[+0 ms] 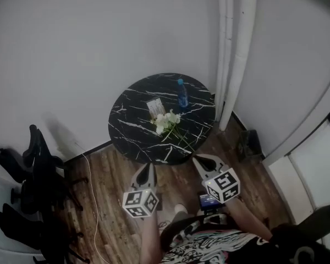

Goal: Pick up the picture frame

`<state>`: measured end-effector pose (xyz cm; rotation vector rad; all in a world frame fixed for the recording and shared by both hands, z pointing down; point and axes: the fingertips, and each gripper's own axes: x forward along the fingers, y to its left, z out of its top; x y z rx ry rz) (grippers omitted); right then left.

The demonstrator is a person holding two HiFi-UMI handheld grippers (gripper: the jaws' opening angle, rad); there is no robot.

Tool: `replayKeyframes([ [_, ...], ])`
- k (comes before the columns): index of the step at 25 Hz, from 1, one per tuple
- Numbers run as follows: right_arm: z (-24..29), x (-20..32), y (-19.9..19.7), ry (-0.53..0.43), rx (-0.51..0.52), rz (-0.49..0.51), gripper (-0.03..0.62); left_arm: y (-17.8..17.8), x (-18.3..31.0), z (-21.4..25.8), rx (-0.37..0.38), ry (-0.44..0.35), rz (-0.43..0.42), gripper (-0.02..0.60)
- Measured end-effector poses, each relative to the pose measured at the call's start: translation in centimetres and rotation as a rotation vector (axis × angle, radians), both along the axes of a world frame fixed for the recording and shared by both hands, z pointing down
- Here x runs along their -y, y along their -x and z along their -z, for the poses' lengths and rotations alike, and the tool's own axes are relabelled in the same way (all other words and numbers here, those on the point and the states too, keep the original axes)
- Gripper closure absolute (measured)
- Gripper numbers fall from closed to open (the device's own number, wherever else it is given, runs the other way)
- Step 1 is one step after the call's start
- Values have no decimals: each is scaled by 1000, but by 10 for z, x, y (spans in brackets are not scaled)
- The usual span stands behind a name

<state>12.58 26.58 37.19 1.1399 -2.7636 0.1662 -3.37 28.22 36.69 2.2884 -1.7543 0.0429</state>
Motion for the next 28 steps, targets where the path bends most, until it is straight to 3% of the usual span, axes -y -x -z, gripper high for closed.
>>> replayKeyframes([
  [3,5,6,-5,-22,16,-13,577,-1,14,7,-13,-2,-4,568],
  [13,-11,22,-27,38,86,-69,576,-6,28,-10,109,40,22,568],
  [21,-19,61,-21,58,88,-62,576,8,62,-21,80,63,48,568],
  [28,-32,131,-6,91,68,-71,576,26,140,-32,65,60,31,568],
])
